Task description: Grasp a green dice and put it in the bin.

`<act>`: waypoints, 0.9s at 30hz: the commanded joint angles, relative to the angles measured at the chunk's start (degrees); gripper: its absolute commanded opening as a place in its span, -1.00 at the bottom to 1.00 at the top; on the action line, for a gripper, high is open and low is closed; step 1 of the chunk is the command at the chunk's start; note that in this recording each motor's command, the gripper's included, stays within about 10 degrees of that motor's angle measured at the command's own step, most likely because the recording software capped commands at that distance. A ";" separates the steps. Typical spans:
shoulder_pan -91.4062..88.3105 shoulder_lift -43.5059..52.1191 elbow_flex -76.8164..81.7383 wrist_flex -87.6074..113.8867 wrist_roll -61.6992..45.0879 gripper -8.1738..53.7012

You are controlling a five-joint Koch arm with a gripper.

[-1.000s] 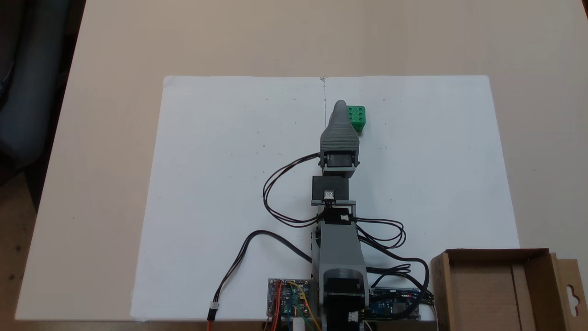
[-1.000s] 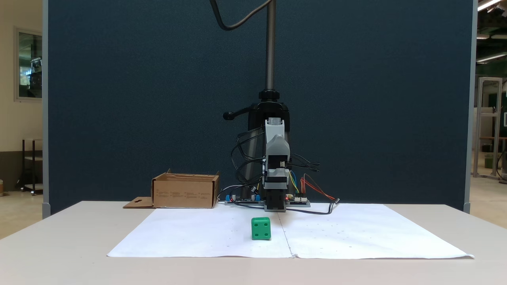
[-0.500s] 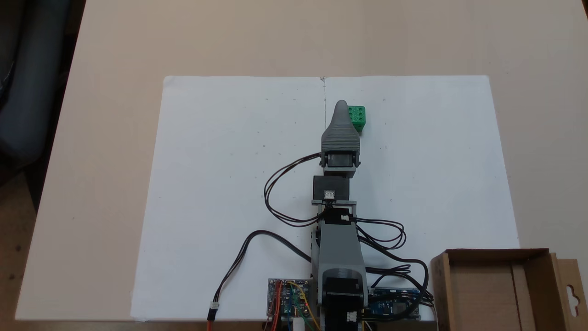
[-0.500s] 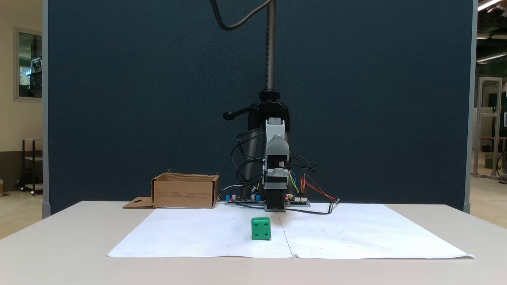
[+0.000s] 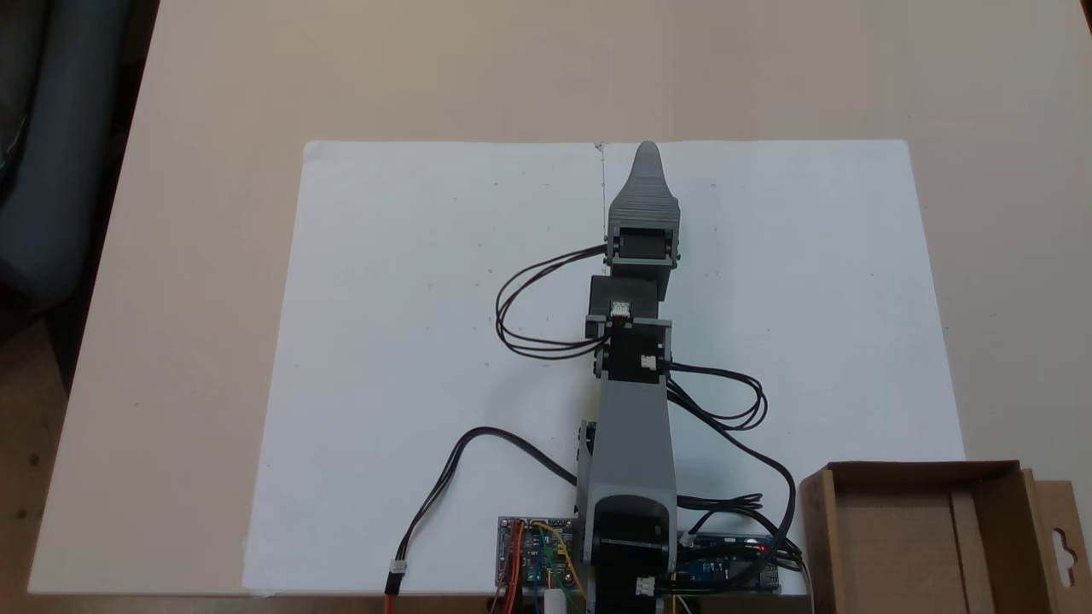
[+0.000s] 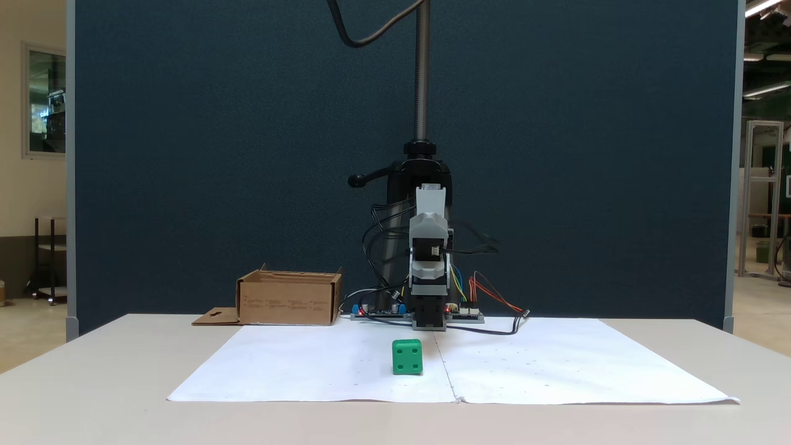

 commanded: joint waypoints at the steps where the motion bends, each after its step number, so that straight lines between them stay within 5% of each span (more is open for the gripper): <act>1: 0.79 5.54 -5.45 8.86 -3.96 0.63; 27: 0.53 -15.56 -52.82 92.46 2.29 0.81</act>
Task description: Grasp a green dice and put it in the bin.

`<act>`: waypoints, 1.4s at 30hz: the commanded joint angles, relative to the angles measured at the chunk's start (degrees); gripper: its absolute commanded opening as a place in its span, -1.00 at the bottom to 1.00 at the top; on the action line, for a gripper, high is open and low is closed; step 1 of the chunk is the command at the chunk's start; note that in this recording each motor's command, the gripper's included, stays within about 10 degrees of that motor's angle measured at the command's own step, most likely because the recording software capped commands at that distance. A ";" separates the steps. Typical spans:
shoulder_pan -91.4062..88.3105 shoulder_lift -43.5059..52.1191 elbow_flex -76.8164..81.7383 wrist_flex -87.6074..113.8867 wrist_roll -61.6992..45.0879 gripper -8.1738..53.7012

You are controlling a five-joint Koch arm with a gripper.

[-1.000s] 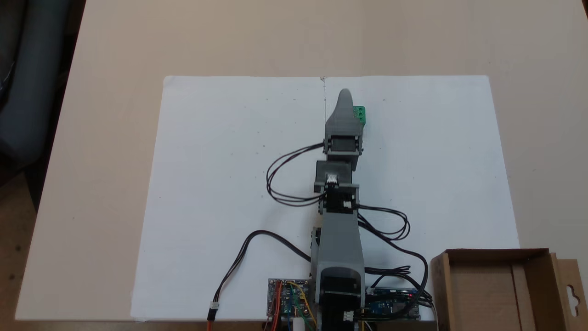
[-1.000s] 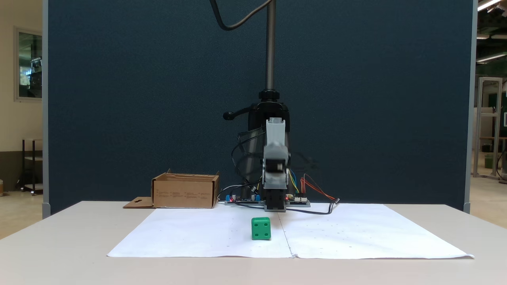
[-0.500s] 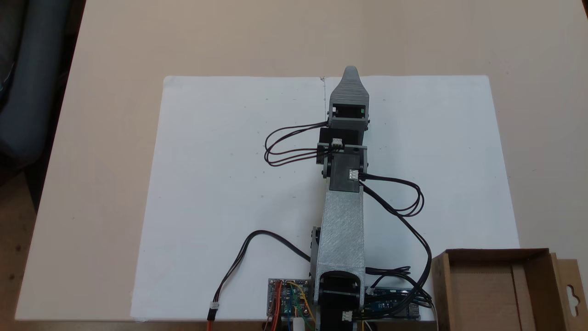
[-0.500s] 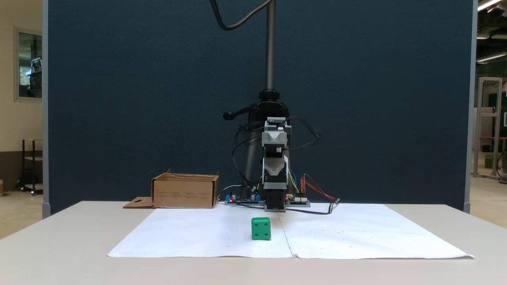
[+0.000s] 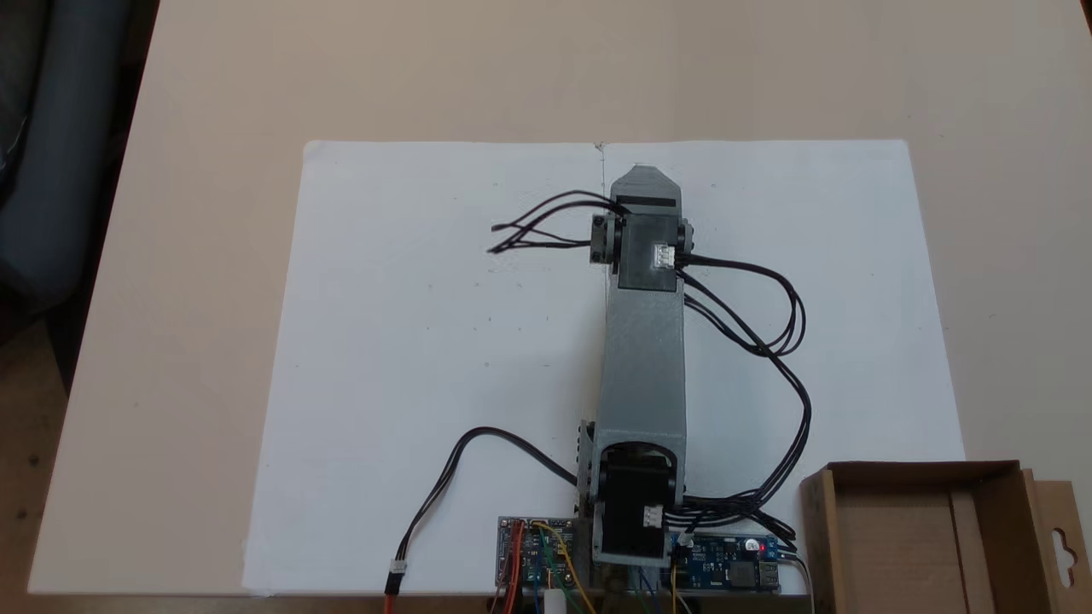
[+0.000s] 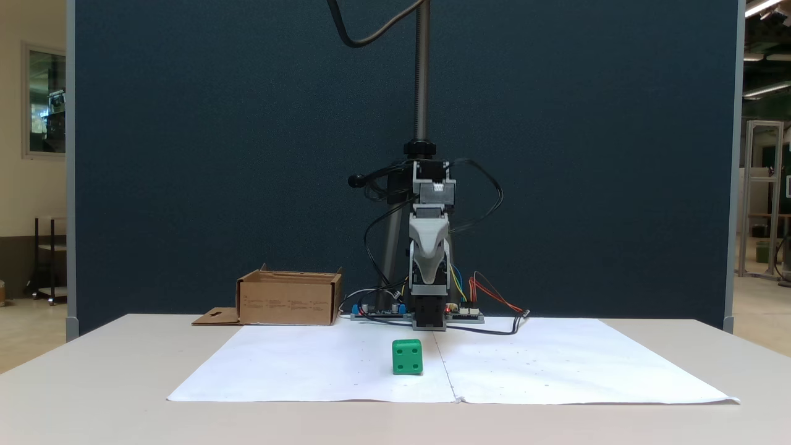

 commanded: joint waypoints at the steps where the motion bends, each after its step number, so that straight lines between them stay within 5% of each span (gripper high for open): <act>1: 0.79 -1.05 -5.80 3.87 1.93 0.81; 20: 7.12 -12.83 -19.51 11.25 -11.69 0.89; 42: 8.35 -26.28 -34.19 25.31 -11.95 0.89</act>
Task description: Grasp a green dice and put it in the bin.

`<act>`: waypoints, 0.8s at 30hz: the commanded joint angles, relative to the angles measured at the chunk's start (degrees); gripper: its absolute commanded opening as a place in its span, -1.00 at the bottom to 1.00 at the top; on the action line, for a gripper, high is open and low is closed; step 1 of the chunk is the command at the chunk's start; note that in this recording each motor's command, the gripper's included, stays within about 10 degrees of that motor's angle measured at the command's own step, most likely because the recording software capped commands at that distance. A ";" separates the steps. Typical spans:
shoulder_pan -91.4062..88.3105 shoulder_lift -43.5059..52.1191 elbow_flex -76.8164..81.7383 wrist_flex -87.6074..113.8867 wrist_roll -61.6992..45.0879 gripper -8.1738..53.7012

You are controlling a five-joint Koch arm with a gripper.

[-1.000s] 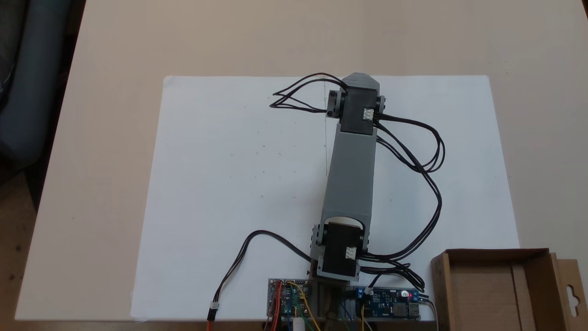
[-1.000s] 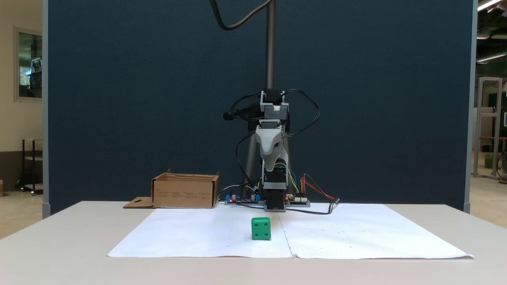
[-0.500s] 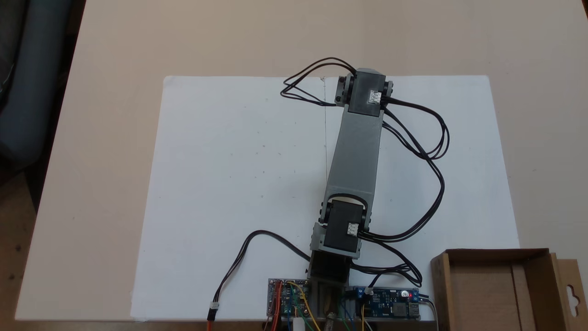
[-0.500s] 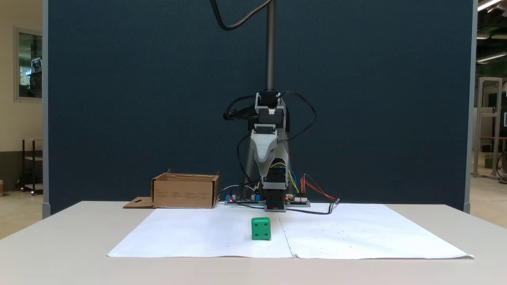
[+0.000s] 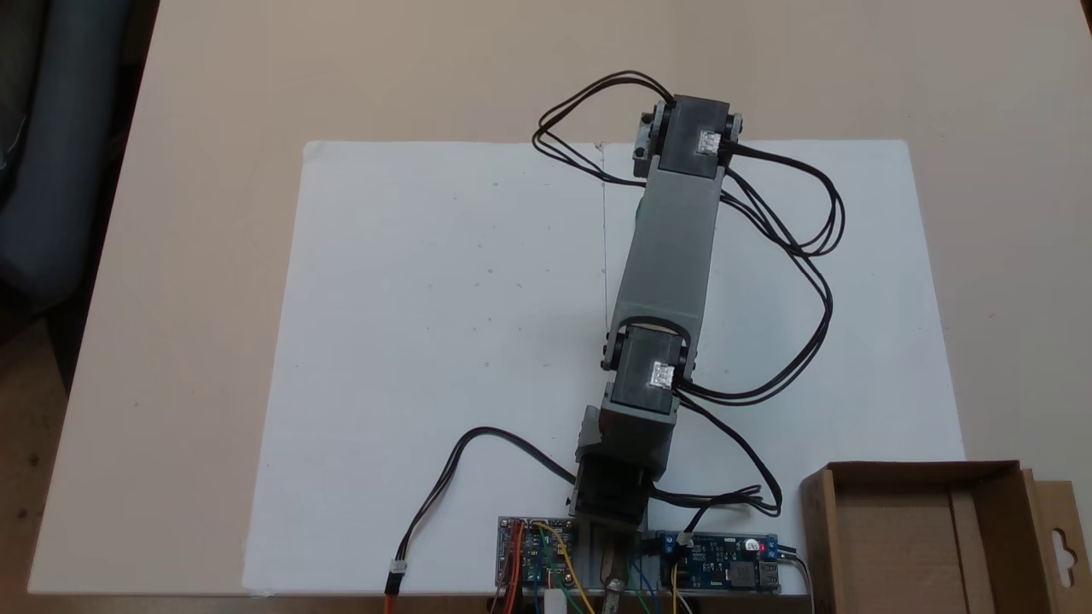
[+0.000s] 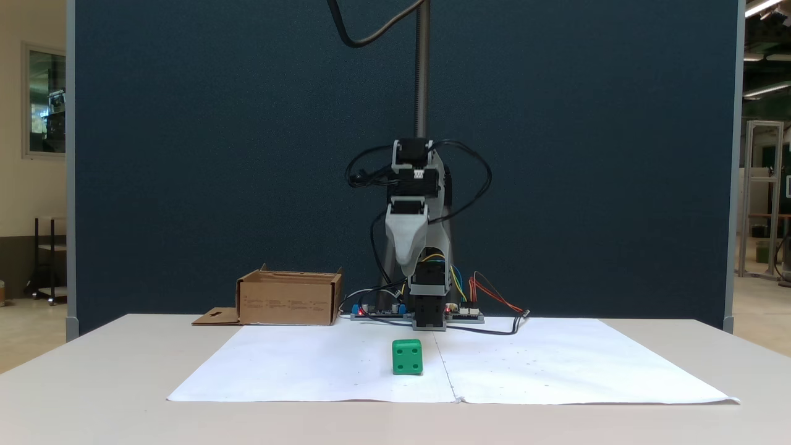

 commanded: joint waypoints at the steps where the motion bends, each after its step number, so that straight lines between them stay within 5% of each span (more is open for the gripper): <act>1: 0.09 0.09 -4.13 3.34 -5.19 0.89; 24: -0.09 -7.38 -6.33 5.80 -4.48 0.92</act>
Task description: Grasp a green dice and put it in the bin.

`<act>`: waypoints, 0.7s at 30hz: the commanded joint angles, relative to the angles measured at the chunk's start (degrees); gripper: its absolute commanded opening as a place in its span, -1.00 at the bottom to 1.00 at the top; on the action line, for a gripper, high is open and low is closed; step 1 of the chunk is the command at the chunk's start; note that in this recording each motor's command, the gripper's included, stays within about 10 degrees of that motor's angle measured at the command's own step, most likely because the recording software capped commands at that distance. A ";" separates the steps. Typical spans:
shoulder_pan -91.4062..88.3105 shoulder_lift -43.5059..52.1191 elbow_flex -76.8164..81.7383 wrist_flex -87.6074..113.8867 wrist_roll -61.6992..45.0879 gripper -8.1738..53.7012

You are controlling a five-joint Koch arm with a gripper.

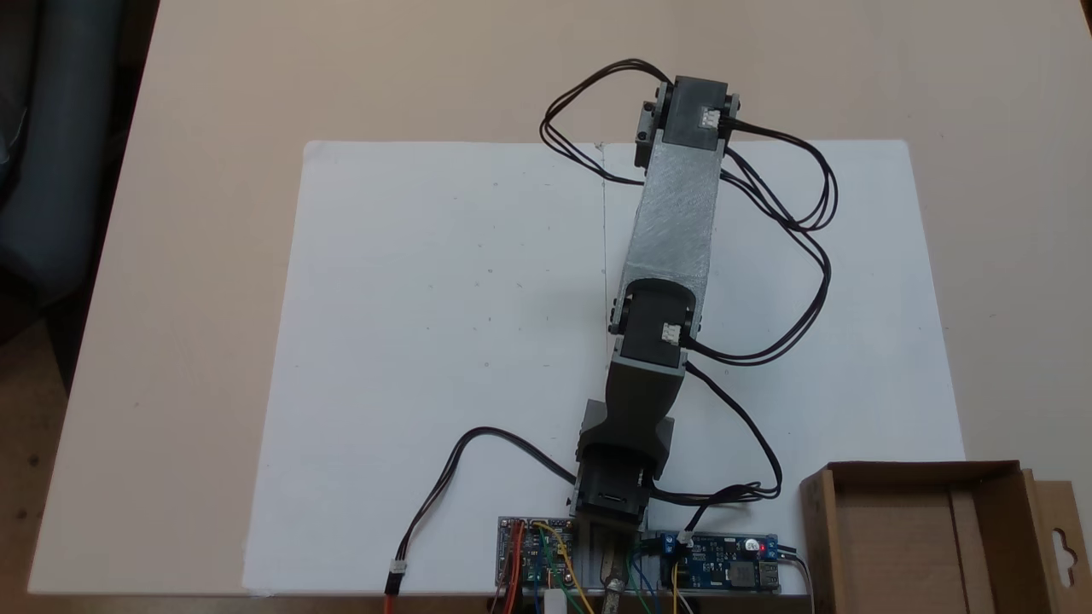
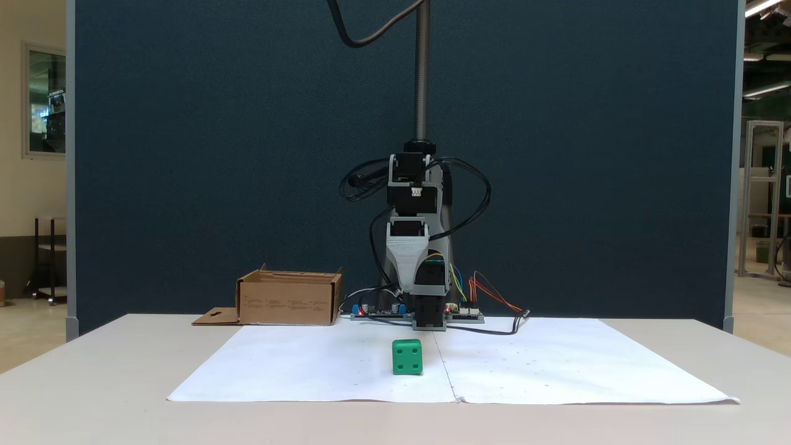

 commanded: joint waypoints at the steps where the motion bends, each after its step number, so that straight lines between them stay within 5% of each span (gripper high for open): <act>1: 0.00 1.23 -2.81 3.25 0.88 0.92; 21: -0.35 -6.06 -7.47 0.97 7.12 0.91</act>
